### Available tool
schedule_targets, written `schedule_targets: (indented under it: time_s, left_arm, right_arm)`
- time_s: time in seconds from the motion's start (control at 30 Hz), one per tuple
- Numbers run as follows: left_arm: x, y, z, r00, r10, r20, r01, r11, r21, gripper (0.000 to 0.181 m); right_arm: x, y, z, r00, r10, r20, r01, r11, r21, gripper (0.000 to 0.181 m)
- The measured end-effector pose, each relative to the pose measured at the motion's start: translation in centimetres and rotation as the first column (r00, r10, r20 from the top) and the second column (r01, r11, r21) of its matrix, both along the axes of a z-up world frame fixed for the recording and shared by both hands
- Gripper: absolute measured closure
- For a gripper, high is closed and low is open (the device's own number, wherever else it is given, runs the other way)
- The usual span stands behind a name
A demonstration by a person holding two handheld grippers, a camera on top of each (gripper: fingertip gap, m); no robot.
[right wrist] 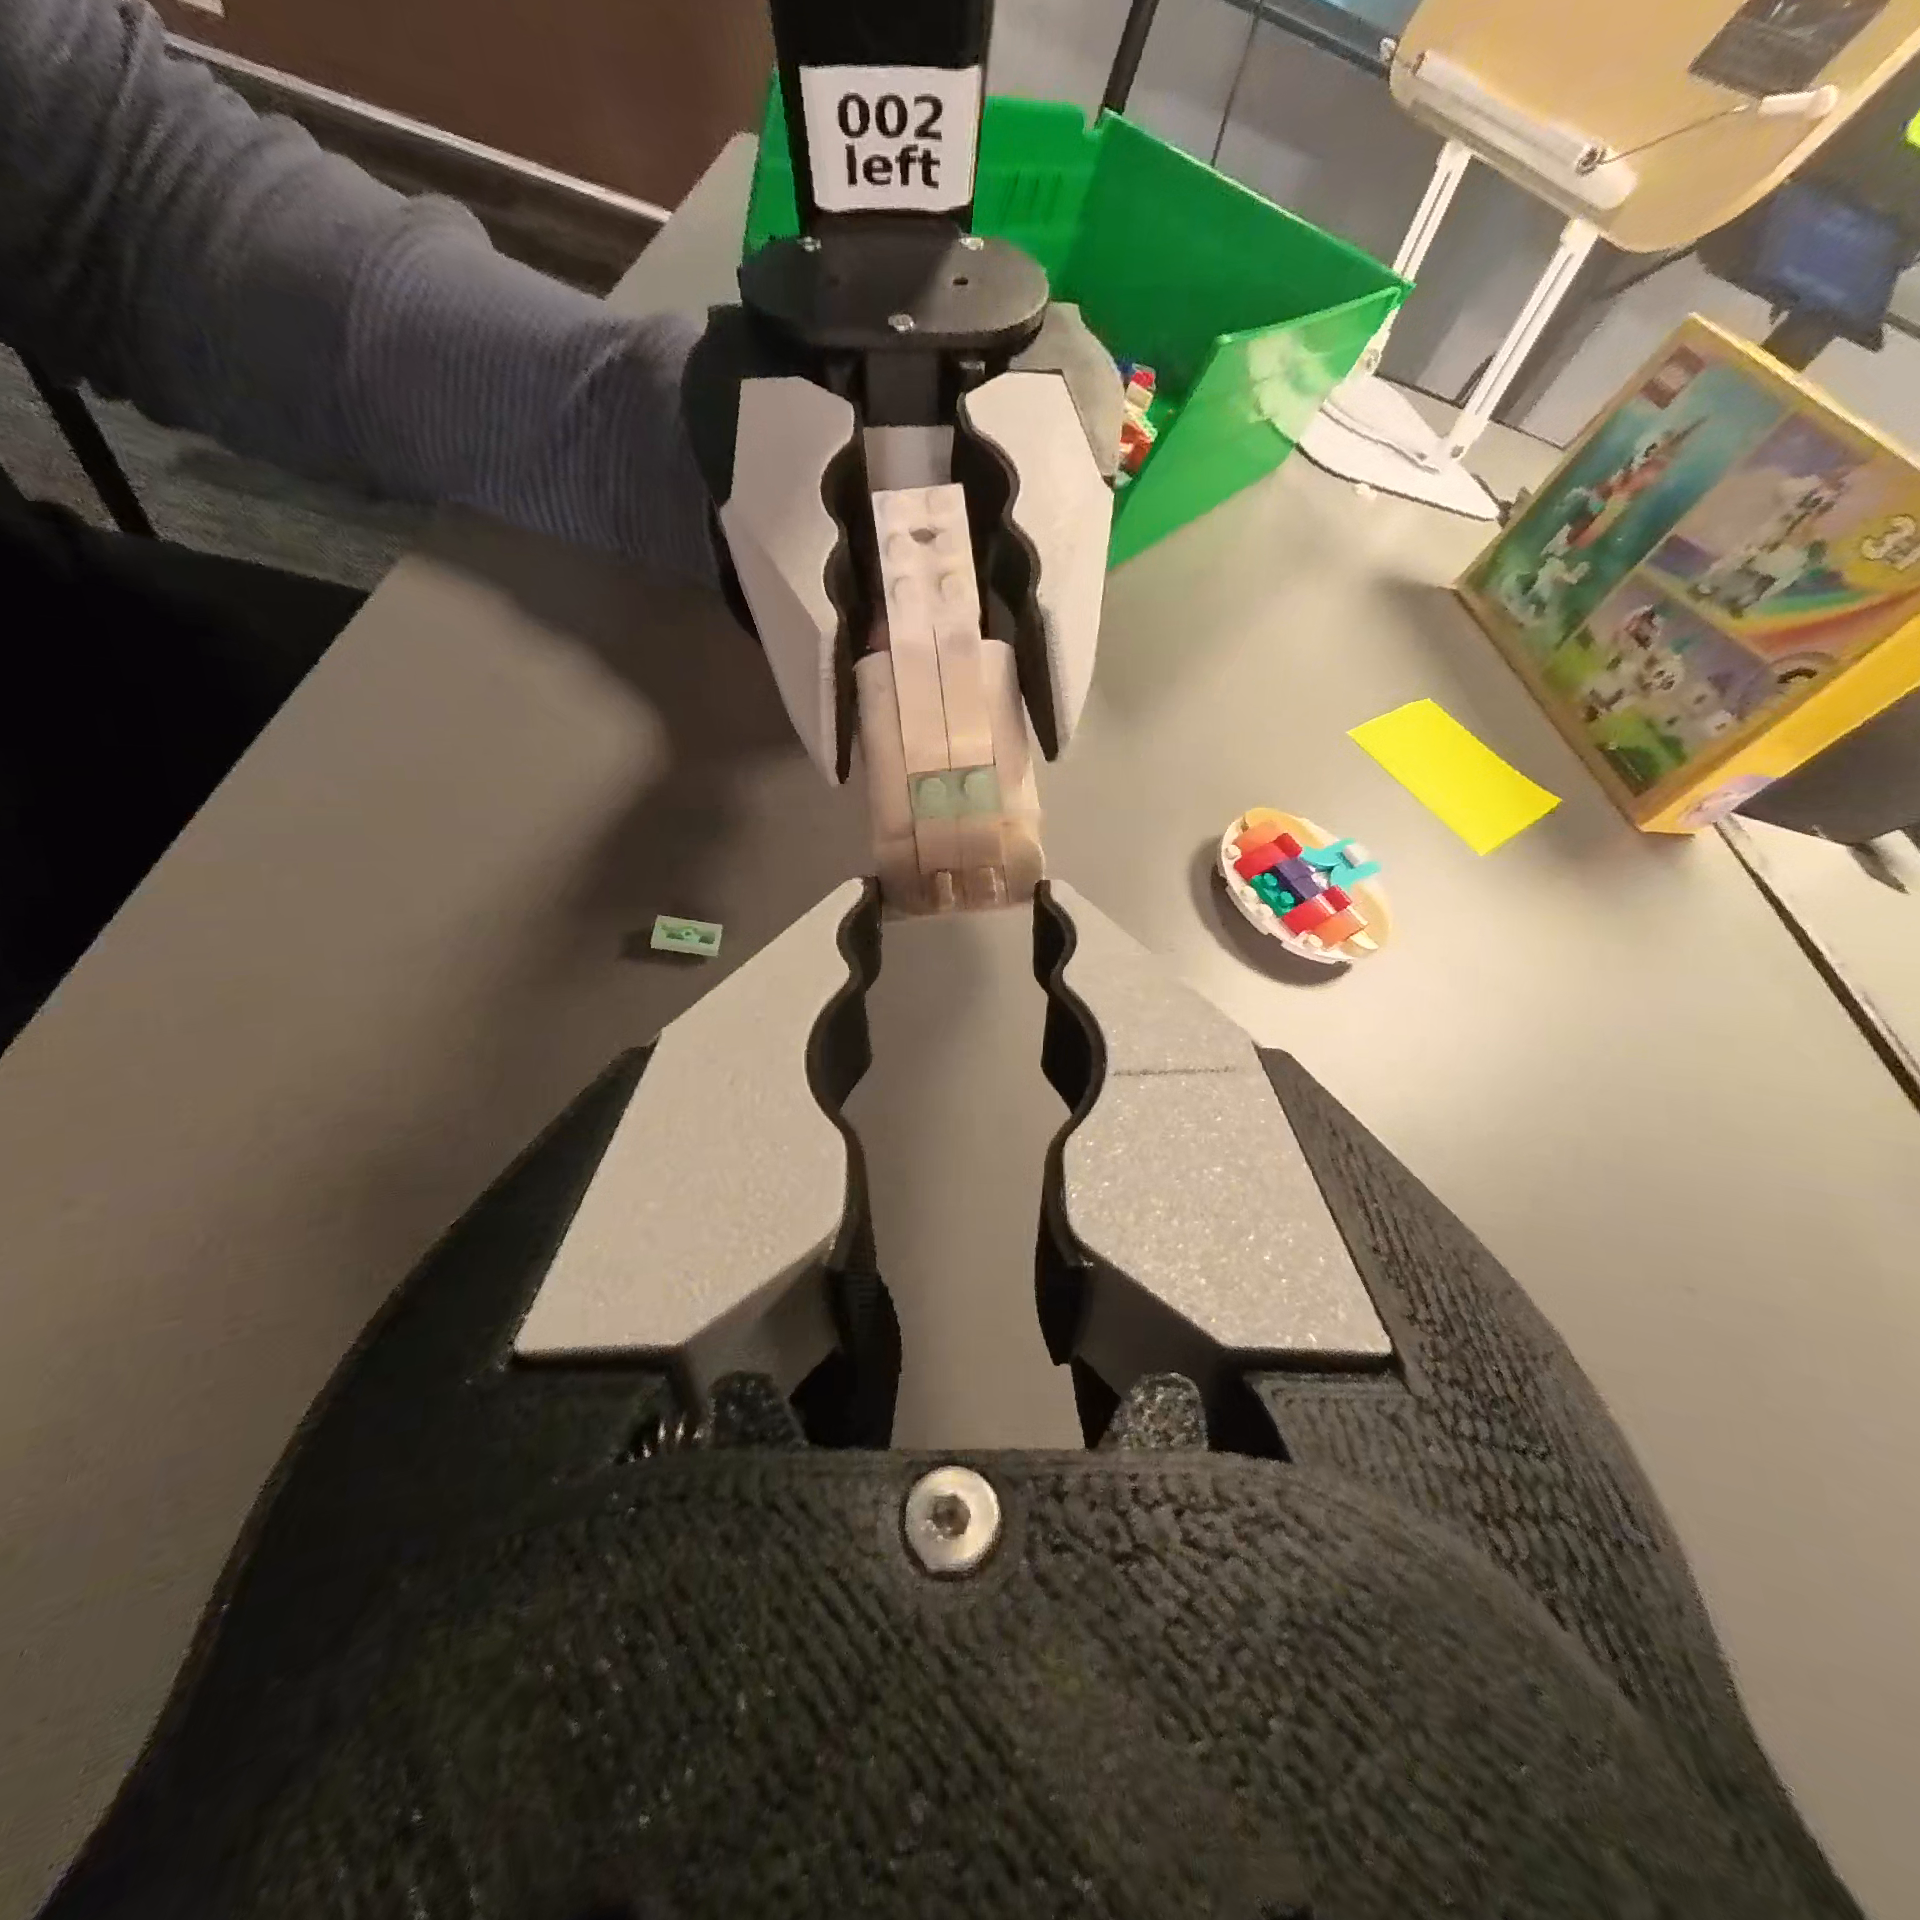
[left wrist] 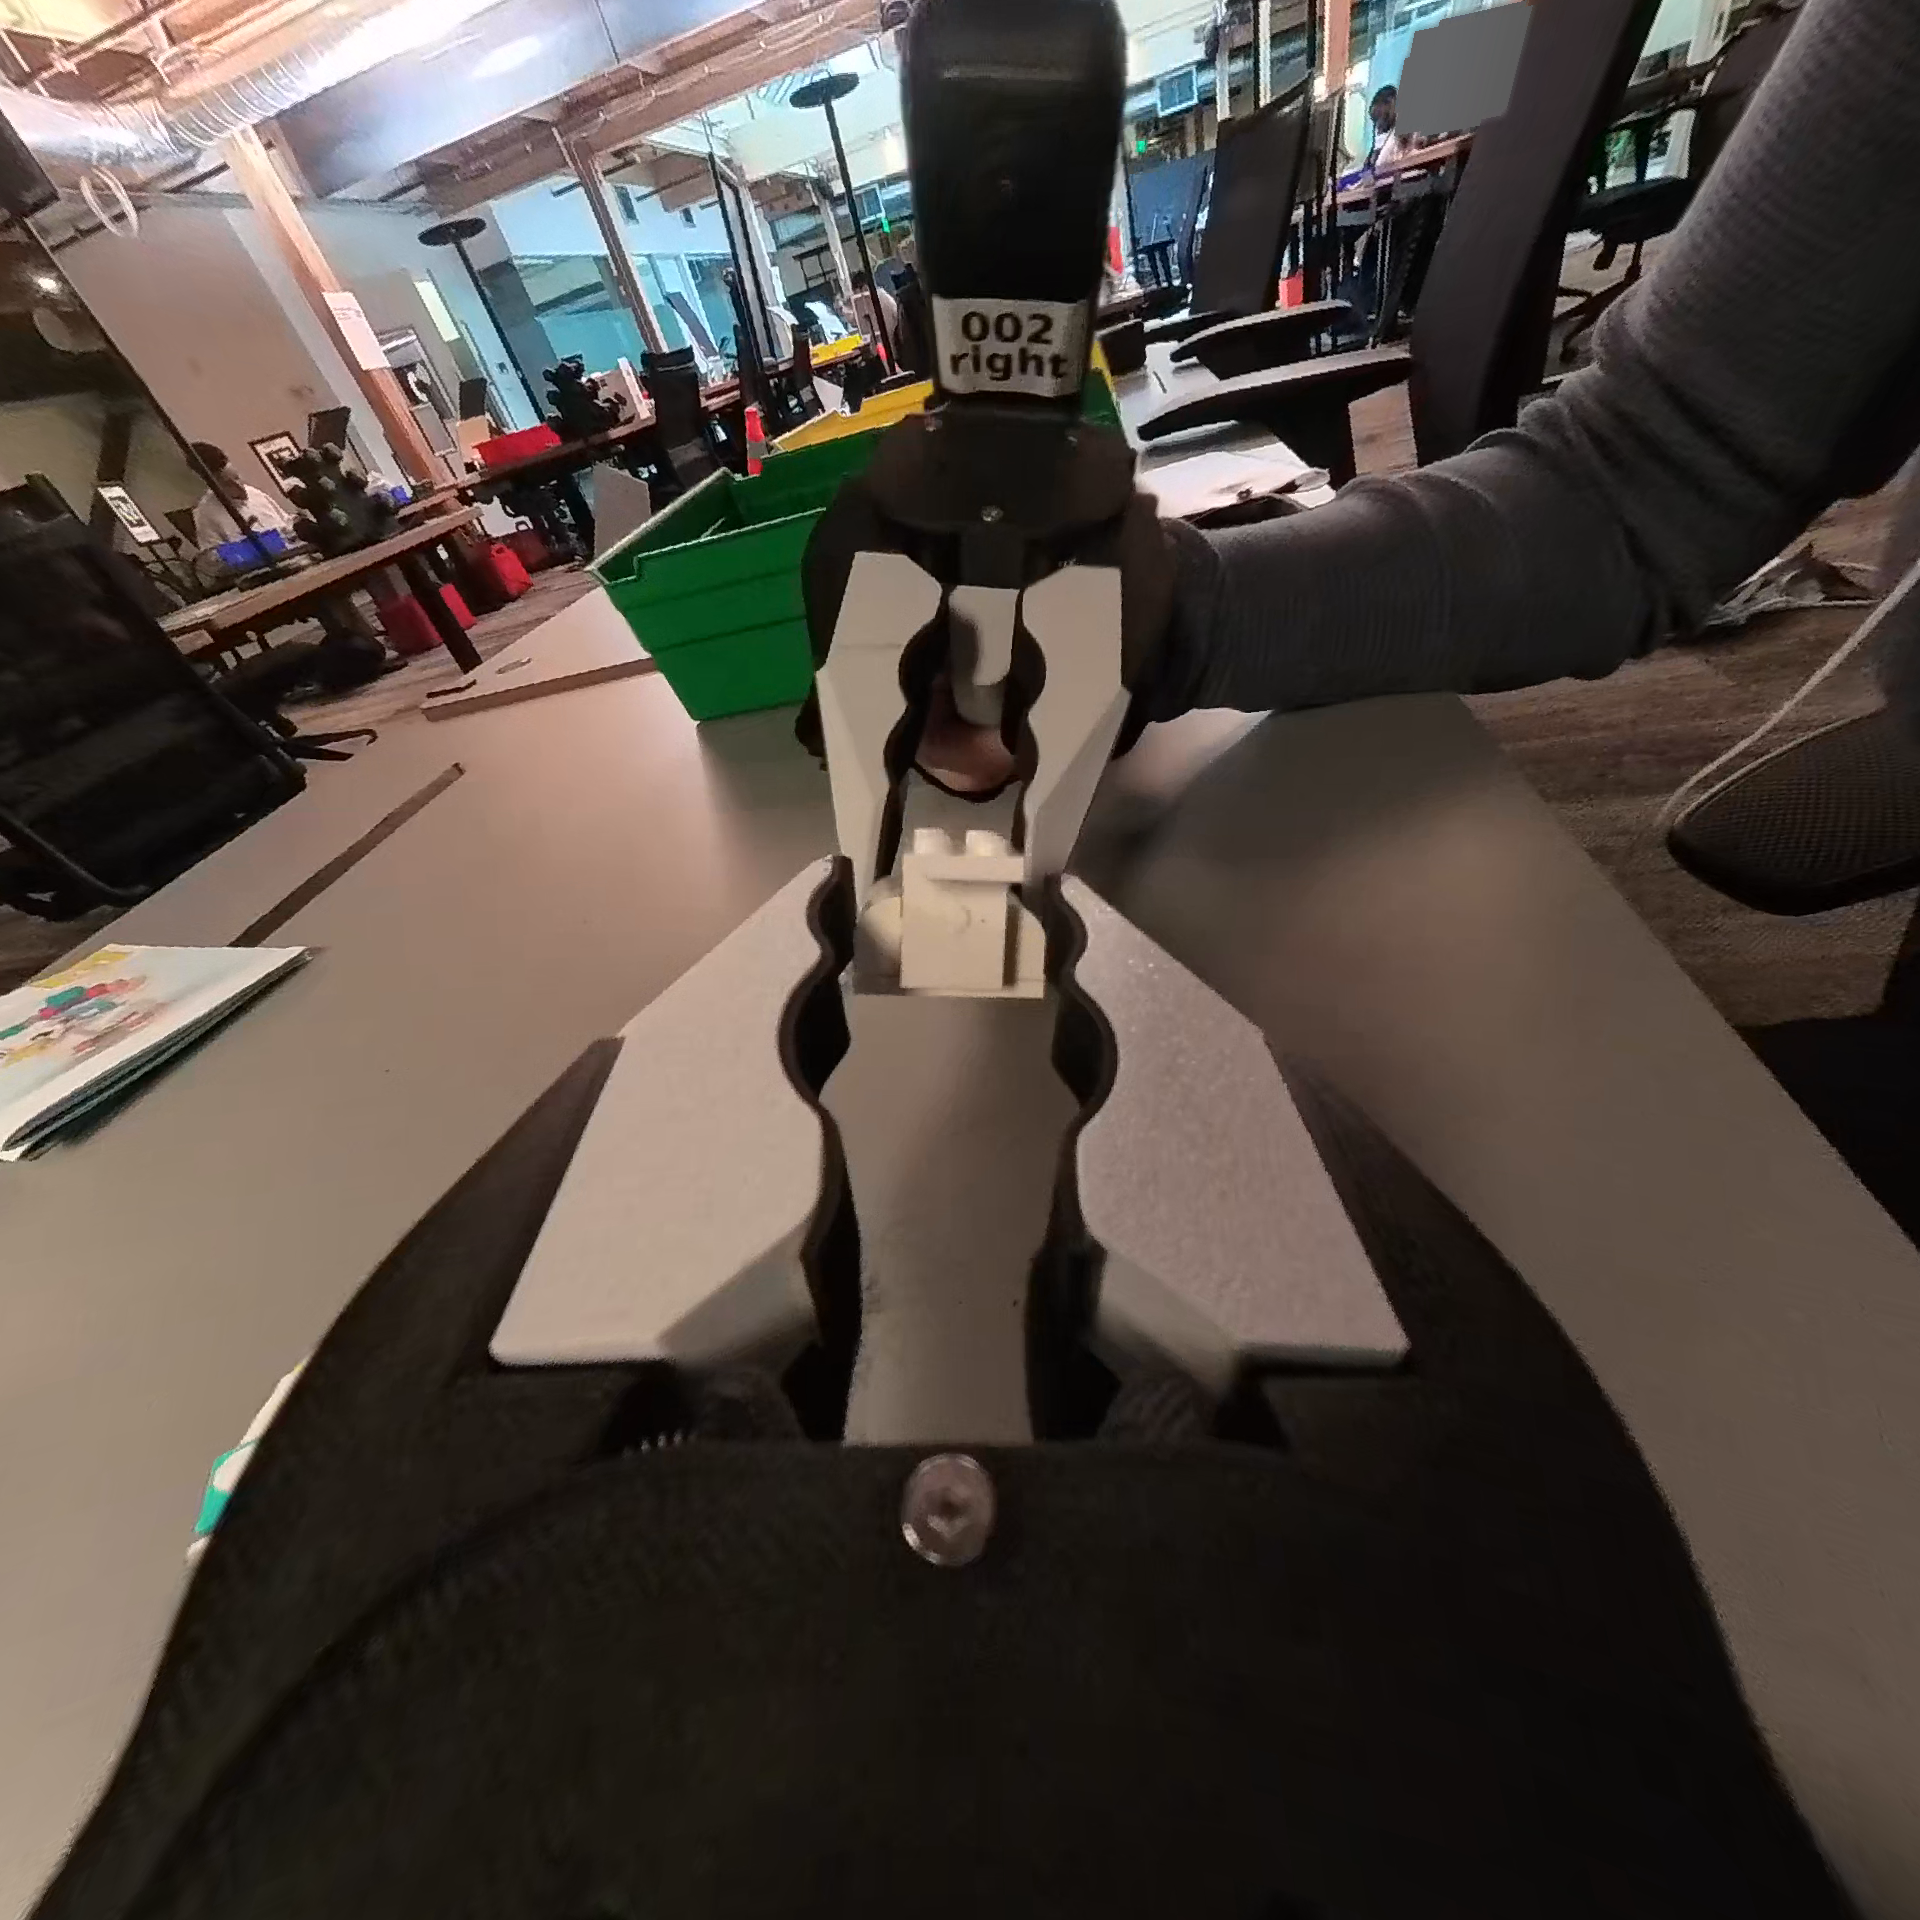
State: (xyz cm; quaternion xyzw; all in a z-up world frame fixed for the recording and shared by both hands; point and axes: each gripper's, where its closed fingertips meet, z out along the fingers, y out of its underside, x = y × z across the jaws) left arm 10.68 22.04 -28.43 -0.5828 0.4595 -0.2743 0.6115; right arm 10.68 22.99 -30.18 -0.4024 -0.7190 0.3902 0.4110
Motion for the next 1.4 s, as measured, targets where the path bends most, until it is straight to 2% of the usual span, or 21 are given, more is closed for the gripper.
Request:
schedule_targets:
  time_s: [0.1,0.17,0.27,0.37,0.5,0.67,0.7,0.83,1.13,1.2,1.3,1.4]
  left_arm:
    - [0.1,-0.1,-0.1,1.000,-0.007,-0.011,0.007,1.000,-0.001,0.146]
    - [0.1,0.0,-0.2,1.000,0.001,-0.017,-0.001,1.000,-0.009,0.146]
    - [-0.4,0.5,-0.3,0.999,0.035,-0.002,-0.035,0.998,-0.054,0.146]
    - [-0.5,0.9,-0.2,0.999,0.051,0.017,-0.049,0.994,-0.098,0.146]
    - [-0.2,0.7,-0.4,0.999,0.040,0.000,-0.040,0.995,-0.090,0.146]
    - [-0.3,0.6,-0.1,0.999,0.031,0.022,-0.029,0.996,-0.089,0.146]
    - [-0.2,0.5,-0.2,1.000,0.027,0.017,-0.025,0.996,-0.089,0.146]
    - [0.3,0.1,-0.5,1.000,-0.002,-0.015,0.001,0.997,-0.076,0.146]
    - [1.0,-0.5,-0.4,0.999,-0.046,0.004,0.046,0.995,-0.091,0.146]
    - [0.7,0.0,-0.4,1.000,-0.010,-0.001,0.010,0.996,-0.088,0.146]
    - [-0.6,2.0,-0.9,0.989,0.150,-0.016,-0.151,0.979,-0.140,0.146]
    - [-0.4,1.8,-0.8,0.991,0.131,0.012,-0.126,0.971,-0.205,0.145]
  right_arm:
    - [0.2,-0.1,-0.2,1.000,0.014,0.011,-0.014,1.000,-0.003,0.156]
    - [0.5,0.2,-0.1,1.000,0.015,0.013,-0.015,1.000,0.002,0.163]
    - [0.7,0.3,0.4,1.000,0.012,-0.017,-0.012,1.000,0.013,0.169]
    - [0.2,0.0,-0.2,1.000,0.008,0.003,-0.009,0.999,0.034,0.173]
    - [-0.1,0.2,-0.4,1.000,-0.011,-0.002,0.011,0.998,0.065,0.178]
    - [0.0,0.1,-0.2,1.000,0.002,-0.012,-0.001,0.997,0.071,0.172]
    - [0.0,0.3,-0.2,1.000,-0.009,-0.014,0.010,0.997,0.071,0.160]
    - [0.3,0.0,-0.2,1.000,0.021,0.002,-0.021,1.000,0.013,0.163]
    - [-0.5,-0.7,-1.8,0.998,0.019,0.067,-0.023,0.998,0.057,0.174]
    - [-0.6,0.0,-1.6,0.998,-0.021,0.056,0.016,0.996,0.089,0.174]
    - [-0.8,2.2,-1.2,0.990,-0.143,0.004,0.139,0.964,0.228,0.181]
    - [-0.7,3.5,-0.2,0.975,-0.202,-0.089,0.220,0.890,0.400,0.181]
